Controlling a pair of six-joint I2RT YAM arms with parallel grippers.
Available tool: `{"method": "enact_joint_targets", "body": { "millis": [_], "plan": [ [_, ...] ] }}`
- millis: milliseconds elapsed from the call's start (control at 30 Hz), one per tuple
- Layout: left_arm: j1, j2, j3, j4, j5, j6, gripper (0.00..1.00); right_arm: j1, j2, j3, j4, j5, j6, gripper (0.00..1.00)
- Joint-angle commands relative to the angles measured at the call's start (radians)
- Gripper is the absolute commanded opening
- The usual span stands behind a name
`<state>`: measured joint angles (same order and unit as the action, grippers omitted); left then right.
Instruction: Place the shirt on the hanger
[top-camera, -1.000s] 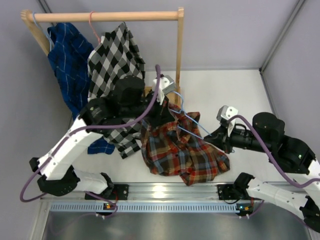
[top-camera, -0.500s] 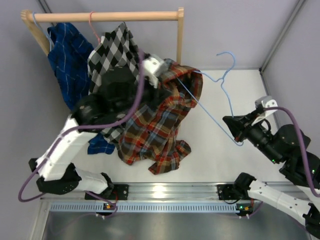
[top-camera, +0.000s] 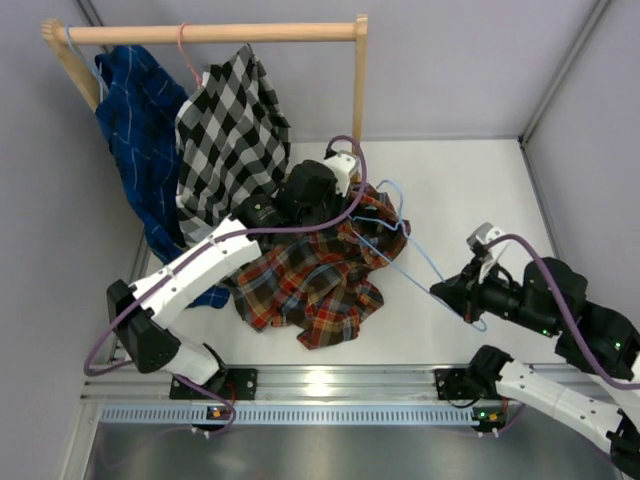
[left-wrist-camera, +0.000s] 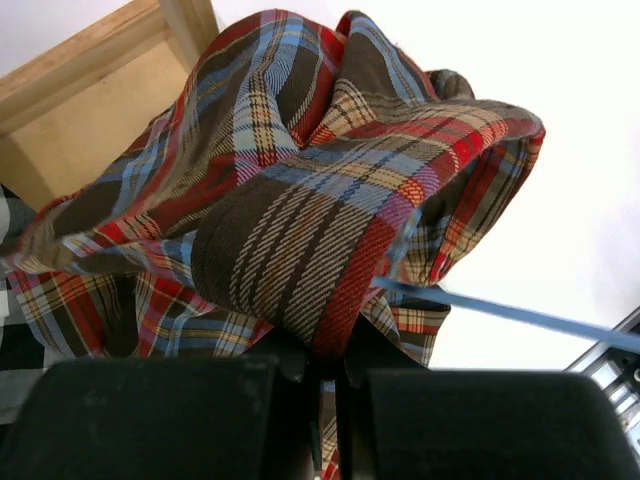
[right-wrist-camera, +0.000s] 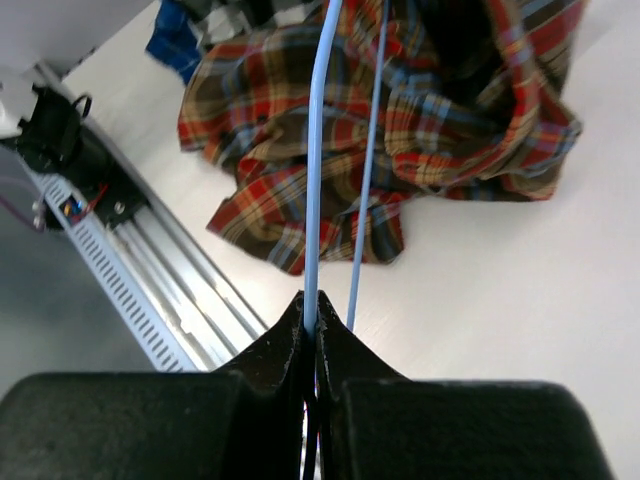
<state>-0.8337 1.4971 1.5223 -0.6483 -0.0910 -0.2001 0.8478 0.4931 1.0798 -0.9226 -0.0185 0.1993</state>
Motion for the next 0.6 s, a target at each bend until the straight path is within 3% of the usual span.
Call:
{"method": "enact_joint_targets", "body": {
  "millis": [0,200,400,567],
  "plan": [
    [-0.001,-0.077,-0.069,0.153,-0.007,-0.044,0.0,-0.007,0.057,-0.047,0.073,-0.191,-0.058,0.0],
    [0.001,-0.144,-0.171,0.173,0.055,-0.042,0.0,-0.007,0.119,-0.066,0.217,-0.199,-0.142,0.0],
    [0.001,-0.288,-0.292,0.21,0.05,-0.05,0.0,-0.01,0.137,-0.096,0.431,-0.055,-0.167,0.0],
    [0.001,-0.333,-0.278,0.21,0.008,-0.041,0.0,-0.012,0.232,-0.083,0.478,-0.179,-0.265,0.0]
  ]
}}
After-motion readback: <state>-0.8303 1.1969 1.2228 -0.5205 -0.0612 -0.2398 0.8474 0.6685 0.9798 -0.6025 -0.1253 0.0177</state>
